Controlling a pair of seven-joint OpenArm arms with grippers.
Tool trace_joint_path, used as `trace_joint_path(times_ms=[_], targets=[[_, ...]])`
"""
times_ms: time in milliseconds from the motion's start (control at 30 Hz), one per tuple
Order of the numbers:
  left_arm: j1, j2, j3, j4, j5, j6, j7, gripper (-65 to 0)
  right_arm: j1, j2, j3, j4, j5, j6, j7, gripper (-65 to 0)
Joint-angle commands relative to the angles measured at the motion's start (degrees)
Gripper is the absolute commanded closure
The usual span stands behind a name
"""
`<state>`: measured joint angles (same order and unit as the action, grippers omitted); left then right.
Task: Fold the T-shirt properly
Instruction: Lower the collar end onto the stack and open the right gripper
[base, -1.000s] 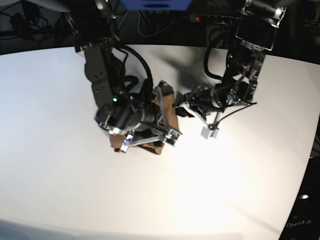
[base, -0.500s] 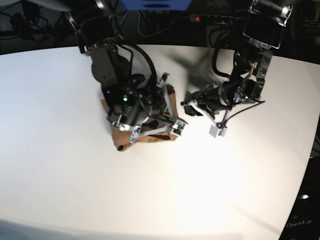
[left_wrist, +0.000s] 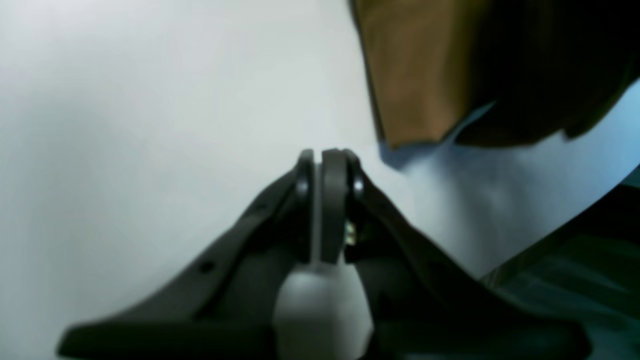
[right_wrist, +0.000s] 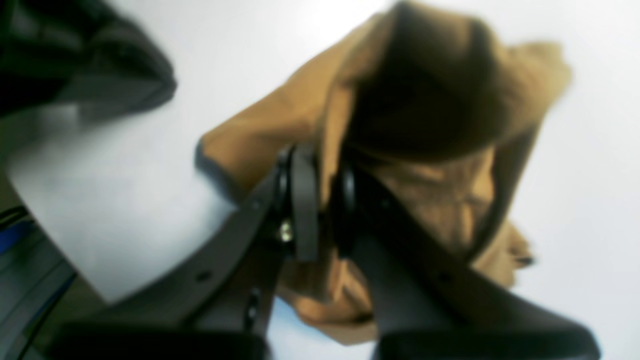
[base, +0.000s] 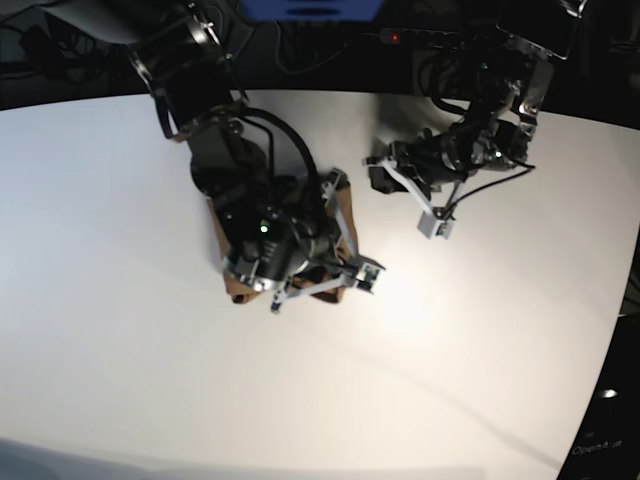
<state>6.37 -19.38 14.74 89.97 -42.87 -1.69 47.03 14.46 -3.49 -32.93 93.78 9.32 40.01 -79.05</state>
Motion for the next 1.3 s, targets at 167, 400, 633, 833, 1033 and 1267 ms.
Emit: trace_joint_path(times_ms=[167, 400, 633, 833, 1033, 1267], targets=[[0.1, -1.6, -0.4, 1.2, -1.1, -0.5, -1.3, -2.8, 2.6, -0.1, 0.0, -3.4, 0.2, 0.0, 1.6, -0.9], [0.3, -1.9, -0.4, 2.0, -1.1, -0.5, -1.3, -2.8, 3.3, -0.2, 0.0, -8.0, 0.2, 0.0, 4.5, -3.0], [0.3, -1.9, -0.4, 2.0, -1.1, -0.5, -1.3, -2.8, 3.4, -0.4, 0.1, -7.9, 0.4, 0.0, 4.5, -30.2], [0.2, -1.9, -0.4, 2.0, -1.1, -0.5, -1.3, -2.8, 3.4, -0.7, 0.4, -7.8, 0.6, 0.0, 3.7, -37.6], [-0.2, -1.9, -0.4, 2.1, -1.1, -0.5, -1.3, -2.8, 3.0, -2.5, 0.3, -7.8, 0.6, 0.0, 0.3, -43.5], [0.3, -2.0, -1.4, 2.1, -0.7, -0.5, -1.3, -2.8, 0.9, -3.9, 0.3, -2.4, 0.6, 0.0, 0.2, -51.1]])
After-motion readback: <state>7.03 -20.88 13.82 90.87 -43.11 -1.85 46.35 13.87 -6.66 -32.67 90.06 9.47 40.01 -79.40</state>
